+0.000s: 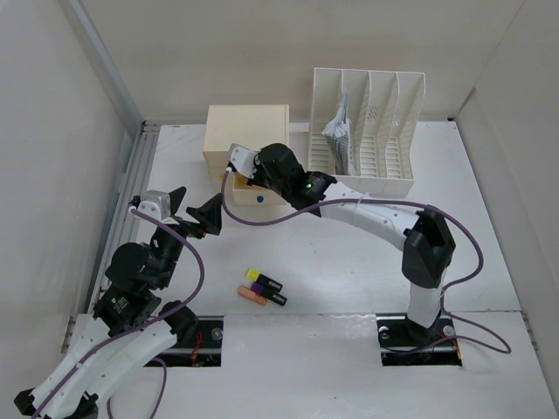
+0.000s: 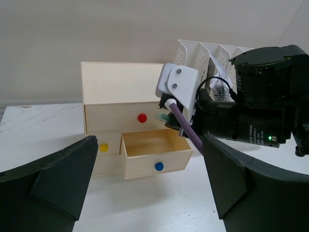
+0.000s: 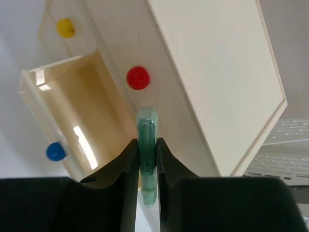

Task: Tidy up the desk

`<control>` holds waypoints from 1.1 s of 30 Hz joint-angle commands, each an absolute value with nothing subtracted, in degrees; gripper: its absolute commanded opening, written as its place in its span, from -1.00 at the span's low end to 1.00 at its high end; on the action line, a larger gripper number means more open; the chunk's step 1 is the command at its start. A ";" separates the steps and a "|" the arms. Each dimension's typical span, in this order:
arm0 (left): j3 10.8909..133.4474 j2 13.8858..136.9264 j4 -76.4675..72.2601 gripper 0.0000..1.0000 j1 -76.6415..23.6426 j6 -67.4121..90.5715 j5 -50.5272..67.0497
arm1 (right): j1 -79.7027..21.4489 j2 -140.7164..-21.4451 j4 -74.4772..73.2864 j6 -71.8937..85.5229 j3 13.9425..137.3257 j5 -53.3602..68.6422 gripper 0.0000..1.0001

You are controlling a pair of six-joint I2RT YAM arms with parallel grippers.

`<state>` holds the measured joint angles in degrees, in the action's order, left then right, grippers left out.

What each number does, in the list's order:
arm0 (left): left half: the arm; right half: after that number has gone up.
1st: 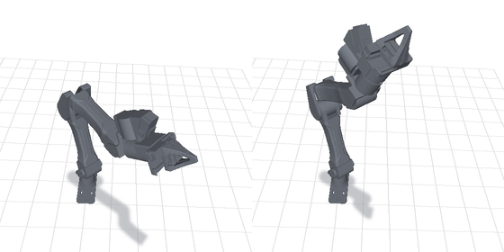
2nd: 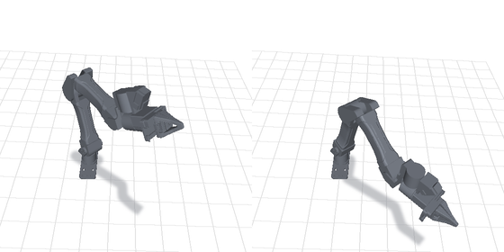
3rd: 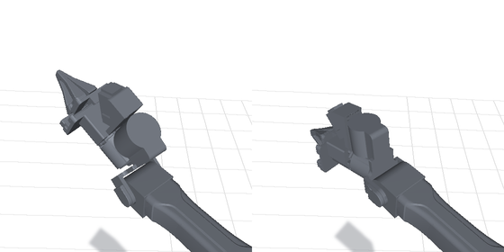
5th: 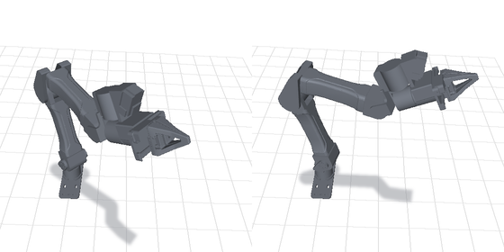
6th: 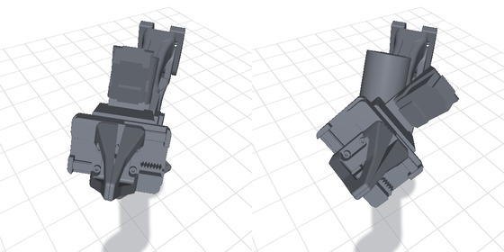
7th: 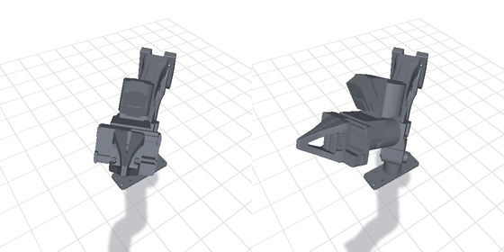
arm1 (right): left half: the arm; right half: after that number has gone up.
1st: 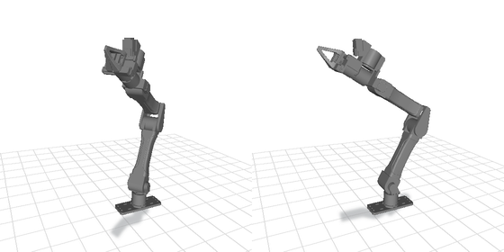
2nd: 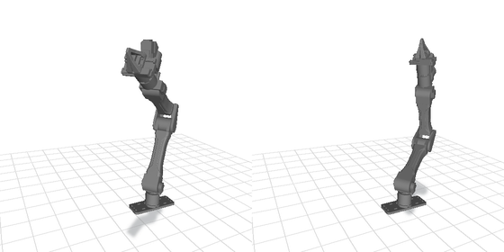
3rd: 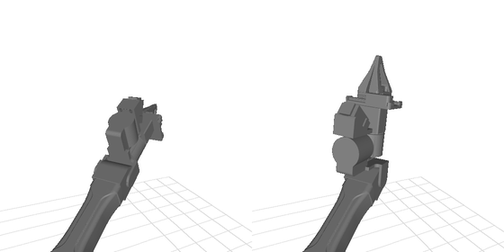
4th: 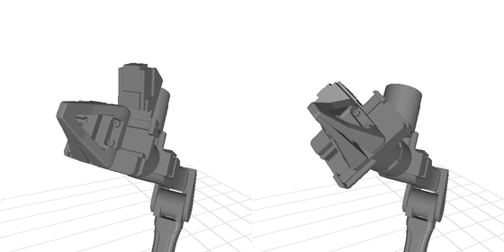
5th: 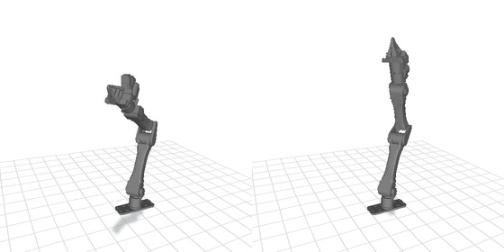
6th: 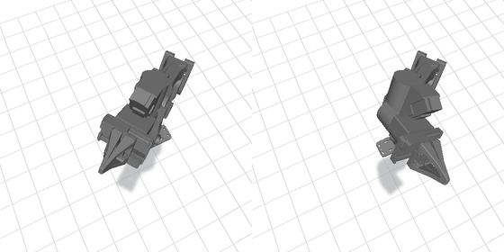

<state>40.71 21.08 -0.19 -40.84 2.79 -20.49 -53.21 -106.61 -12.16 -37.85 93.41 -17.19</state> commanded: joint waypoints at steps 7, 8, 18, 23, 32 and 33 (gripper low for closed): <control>40.34 20.39 -2.29 0.76 -41.22 1.93 -21.09 | -52.38 -108.72 -9.67 -37.18 96.59 -16.61 -0.10; 40.34 20.39 -2.29 0.76 -41.22 1.93 -21.09 | -52.38 -108.72 -9.67 -36.48 96.59 -16.00 -0.07; 40.34 19.87 -2.81 0.76 -41.22 1.93 -21.71 | -52.38 -98.62 -16.49 -35.23 93.17 4.78 -0.05; 39.82 19.25 -2.81 0.76 -41.22 1.93 -22.85 | -53.61 -97.98 -33.19 -47.15 90.70 35.83 -0.05; 38.50 15.21 -4.91 0.76 -41.22 1.93 -22.16 | -62.31 -108.28 -40.01 -50.28 88.86 39.64 -0.07; 38.50 14.51 -5.44 0.76 -41.22 1.41 -22.15 | -63.01 -109.15 -39.21 -48.88 88.86 39.12 -0.07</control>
